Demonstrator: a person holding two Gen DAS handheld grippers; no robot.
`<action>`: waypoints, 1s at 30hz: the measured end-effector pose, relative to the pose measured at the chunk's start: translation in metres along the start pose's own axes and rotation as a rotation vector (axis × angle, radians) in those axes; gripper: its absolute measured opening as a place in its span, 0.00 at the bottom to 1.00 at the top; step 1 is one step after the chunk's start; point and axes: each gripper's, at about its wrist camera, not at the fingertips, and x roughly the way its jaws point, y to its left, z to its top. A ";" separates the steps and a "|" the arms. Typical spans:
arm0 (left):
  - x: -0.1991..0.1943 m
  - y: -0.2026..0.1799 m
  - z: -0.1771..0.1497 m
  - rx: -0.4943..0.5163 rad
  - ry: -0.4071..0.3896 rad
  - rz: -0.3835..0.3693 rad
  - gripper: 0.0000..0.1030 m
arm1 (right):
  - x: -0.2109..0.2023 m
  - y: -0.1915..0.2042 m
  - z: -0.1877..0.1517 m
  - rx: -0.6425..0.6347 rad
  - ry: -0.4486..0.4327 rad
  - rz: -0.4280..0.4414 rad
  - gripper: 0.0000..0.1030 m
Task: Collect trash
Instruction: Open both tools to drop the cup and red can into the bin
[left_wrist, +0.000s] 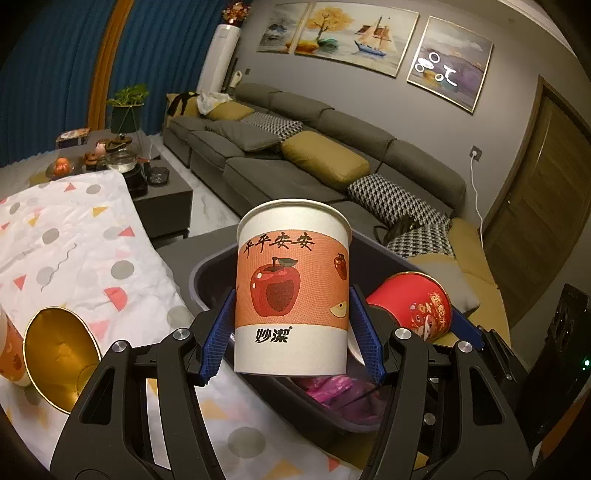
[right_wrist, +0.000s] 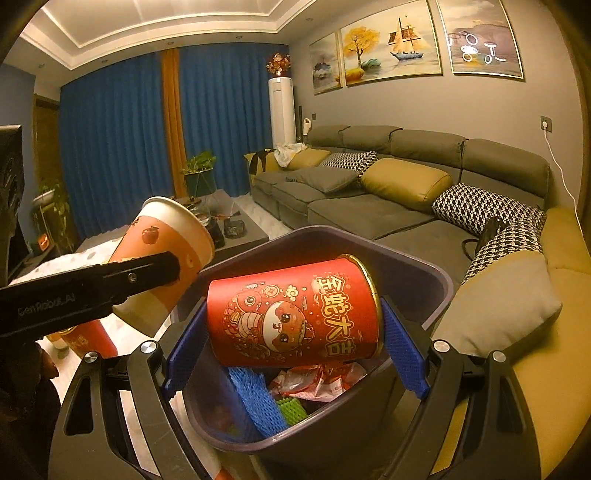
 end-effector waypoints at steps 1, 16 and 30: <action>0.001 0.000 0.000 0.000 0.002 0.000 0.58 | 0.000 0.001 0.000 0.000 0.001 0.000 0.82; 0.013 -0.003 -0.004 -0.023 0.028 -0.023 0.58 | 0.001 -0.006 -0.007 0.006 -0.003 -0.013 0.85; 0.020 -0.010 -0.011 -0.019 0.042 -0.067 0.75 | -0.024 -0.030 -0.016 0.085 -0.020 -0.057 0.86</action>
